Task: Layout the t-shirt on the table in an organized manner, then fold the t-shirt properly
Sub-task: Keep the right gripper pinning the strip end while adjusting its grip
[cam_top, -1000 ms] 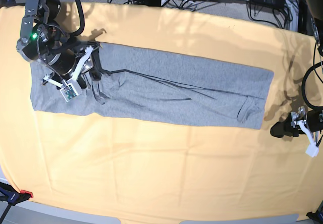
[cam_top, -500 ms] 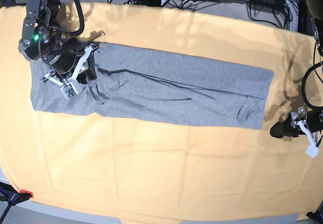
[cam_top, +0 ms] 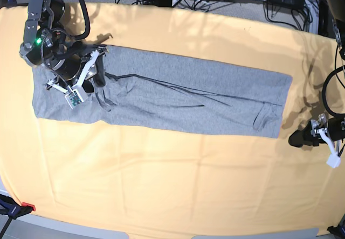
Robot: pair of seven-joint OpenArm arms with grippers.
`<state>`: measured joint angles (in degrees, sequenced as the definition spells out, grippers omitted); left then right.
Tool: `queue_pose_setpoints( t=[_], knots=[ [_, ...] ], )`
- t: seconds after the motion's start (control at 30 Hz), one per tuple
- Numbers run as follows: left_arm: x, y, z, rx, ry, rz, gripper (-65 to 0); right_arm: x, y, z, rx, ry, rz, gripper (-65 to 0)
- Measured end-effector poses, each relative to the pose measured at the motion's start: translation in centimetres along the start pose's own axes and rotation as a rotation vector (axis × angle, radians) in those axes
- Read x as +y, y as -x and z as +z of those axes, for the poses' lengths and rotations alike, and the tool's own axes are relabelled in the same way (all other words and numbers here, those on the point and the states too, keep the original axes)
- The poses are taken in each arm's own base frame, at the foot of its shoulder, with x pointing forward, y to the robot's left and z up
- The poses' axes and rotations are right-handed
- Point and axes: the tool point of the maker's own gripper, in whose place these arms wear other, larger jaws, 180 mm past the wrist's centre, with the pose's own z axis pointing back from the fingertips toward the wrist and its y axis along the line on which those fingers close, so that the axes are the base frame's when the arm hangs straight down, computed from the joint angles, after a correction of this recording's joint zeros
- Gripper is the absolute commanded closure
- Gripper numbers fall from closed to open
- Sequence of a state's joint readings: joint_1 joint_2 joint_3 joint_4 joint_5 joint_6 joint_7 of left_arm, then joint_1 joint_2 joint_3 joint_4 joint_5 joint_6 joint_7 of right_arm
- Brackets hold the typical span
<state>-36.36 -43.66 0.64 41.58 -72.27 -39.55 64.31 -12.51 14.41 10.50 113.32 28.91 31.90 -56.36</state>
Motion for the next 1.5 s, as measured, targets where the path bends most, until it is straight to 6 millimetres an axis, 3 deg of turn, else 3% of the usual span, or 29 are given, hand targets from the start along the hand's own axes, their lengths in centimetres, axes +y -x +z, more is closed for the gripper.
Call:
queue_pose_setpoints(
  t=[0.23, 0.7, 0.83, 1.23, 1.5],
  knots=[
    [0.0, 0.0, 0.0, -0.002, 0.002, 0.001, -44.5, -0.1, -0.3, 0.0, -0.007, 0.002, 0.003, 0.0],
    [0.0, 0.0, 0.0, -0.003, 0.002, 0.001, -44.5, 1.6, -1.4, 1.0, -0.031, -0.062, 0.153, 0.0],
    [0.0, -0.1, 0.0, -0.003, 0.002, 0.001, -44.5, 2.7, -0.5, 1.1, -0.007, -0.115, 0.121, 0.0],
    [0.0, -0.1, 0.0, -0.003, 0.002, 0.001, -44.5, 3.4, 1.9, 1.4, 0.129, -0.162, 0.108, 0.0],
    [0.0, -0.1, 0.0, -0.006, 0.002, 0.001, -44.5, 2.2, 4.1, 2.4, 0.235, -0.140, 0.147, 0.0]
  ],
)
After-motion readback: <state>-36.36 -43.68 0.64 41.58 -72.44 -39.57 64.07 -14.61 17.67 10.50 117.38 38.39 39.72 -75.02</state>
